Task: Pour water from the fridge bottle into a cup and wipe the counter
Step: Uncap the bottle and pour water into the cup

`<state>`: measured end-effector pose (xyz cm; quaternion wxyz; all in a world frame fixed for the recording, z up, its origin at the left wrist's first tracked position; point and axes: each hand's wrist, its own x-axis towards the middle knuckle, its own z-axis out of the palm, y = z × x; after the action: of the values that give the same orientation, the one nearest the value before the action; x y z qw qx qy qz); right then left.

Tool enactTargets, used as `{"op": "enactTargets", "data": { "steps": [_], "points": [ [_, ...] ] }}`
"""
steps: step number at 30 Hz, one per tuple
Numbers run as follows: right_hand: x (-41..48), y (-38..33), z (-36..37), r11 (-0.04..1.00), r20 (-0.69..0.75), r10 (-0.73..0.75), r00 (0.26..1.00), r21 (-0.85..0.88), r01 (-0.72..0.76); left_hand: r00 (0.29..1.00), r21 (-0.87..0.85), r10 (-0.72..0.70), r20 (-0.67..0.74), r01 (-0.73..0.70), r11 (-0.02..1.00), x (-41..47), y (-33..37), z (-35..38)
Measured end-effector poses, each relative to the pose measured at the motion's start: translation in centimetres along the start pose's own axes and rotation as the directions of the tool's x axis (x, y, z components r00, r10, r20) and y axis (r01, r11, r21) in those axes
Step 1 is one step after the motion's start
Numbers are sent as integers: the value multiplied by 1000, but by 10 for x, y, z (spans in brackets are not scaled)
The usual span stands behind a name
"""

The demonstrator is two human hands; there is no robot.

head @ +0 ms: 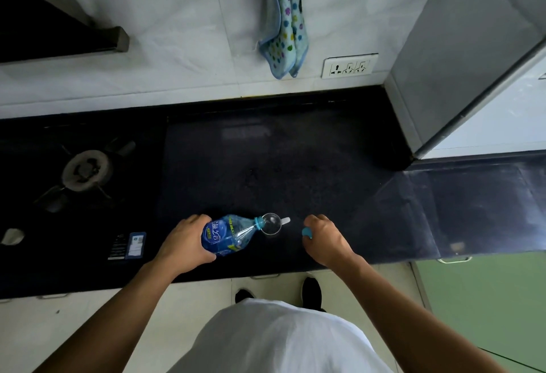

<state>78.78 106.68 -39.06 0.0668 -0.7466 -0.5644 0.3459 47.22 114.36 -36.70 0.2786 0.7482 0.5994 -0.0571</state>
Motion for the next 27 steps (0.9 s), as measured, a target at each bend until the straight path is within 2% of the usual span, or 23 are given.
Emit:
{"op": "enactTargets", "data": {
  "steps": [10,27],
  "points": [
    [2,0,-3,1000,10,1,1000,-6,-1,1000,56,-2,18,1,998,0,3,-2],
    [5,0,-2,1000,18,2,1000,-13,-1,999,9,-54,7,53,999,2,3,-1]
  ]
}}
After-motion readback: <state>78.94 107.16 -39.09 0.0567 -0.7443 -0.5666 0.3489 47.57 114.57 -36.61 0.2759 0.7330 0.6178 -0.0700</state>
